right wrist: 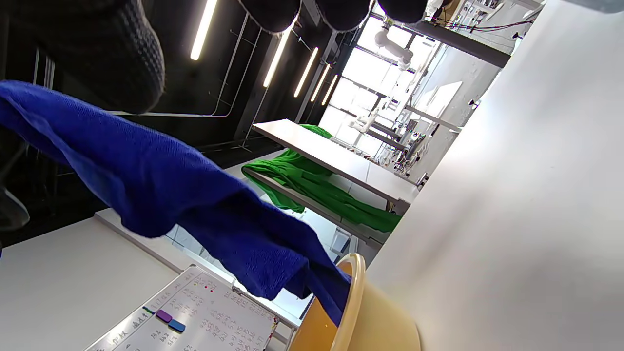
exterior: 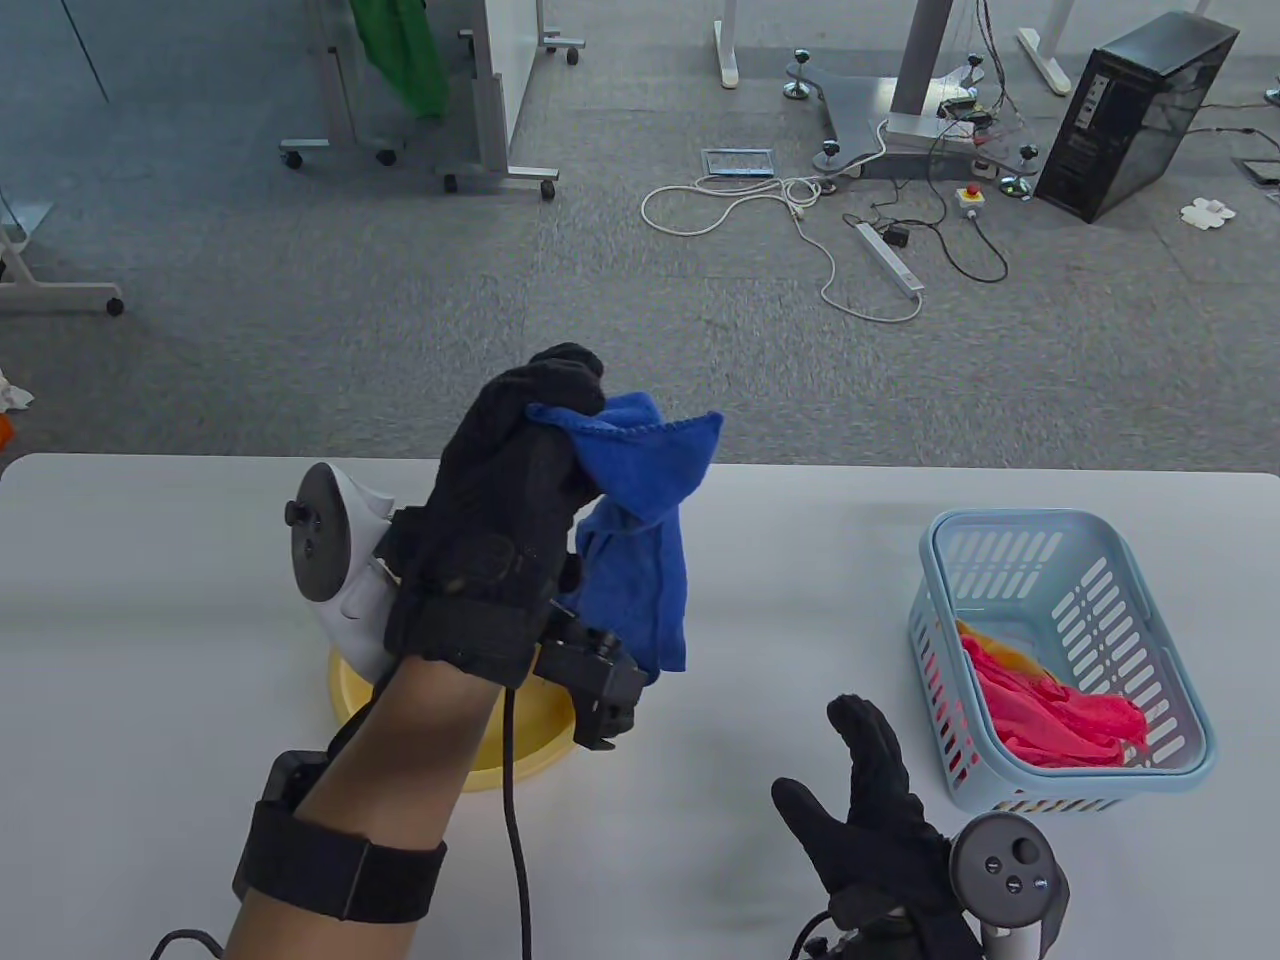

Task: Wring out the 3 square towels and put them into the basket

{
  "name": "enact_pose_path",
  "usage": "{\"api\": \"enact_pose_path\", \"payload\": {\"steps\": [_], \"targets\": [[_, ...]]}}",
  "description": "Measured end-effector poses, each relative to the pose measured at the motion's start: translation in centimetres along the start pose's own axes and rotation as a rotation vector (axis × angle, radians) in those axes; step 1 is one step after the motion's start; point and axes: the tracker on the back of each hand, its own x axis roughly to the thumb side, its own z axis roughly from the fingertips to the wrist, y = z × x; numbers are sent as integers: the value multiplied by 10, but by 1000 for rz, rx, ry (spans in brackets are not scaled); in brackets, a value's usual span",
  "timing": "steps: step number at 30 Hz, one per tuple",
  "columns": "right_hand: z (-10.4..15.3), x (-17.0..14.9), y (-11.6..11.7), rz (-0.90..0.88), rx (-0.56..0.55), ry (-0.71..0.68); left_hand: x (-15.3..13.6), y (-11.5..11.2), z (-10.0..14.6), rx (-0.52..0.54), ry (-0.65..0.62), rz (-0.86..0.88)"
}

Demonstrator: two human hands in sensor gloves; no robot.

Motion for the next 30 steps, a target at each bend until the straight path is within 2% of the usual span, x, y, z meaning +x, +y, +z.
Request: {"api": "enact_pose_path", "payload": {"steps": [4, 6, 12, 19, 26, 30], "targets": [[1, 2, -3, -11, -5, -41, -9, -22, 1, -84, 7, -5], [1, 4, -3, -17, 14, -47, -14, -32, 3, -117, 21, -60], [1, 4, -2, -23, 29, -100, -33, -46, 6, -198, 87, -40], [4, 7, -2, 41, -36, -127, -60, -67, 16, -309, 164, -24], [-2, -10, -3, -41, -50, -98, -76, -89, 21, -424, 211, 1], [-3, -15, 1, -10, -125, -107, -81, -93, 22, -457, 214, 5]]}}
